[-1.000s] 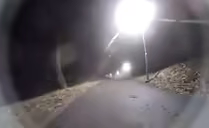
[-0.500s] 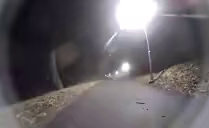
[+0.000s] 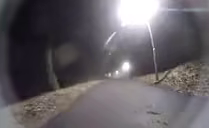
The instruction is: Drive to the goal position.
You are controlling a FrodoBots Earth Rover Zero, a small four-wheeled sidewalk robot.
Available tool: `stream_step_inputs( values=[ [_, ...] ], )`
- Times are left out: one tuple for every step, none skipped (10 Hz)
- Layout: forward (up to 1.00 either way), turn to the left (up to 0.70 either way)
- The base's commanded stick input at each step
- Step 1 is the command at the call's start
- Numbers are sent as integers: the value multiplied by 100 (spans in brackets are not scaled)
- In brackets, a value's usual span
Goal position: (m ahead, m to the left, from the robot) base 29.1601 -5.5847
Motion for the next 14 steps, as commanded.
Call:
stream_step_inputs(
  values=[
    [100, 0],
    [100, 0],
    [100, 0],
    [100, 0],
    [100, 0],
    [100, 0],
    [100, -6],
    [100, -16],
    [100, -17],
    [100, -15],
    [100, -11],
    [100, -8],
    [100, -4],
    [100, -4]
  ],
)
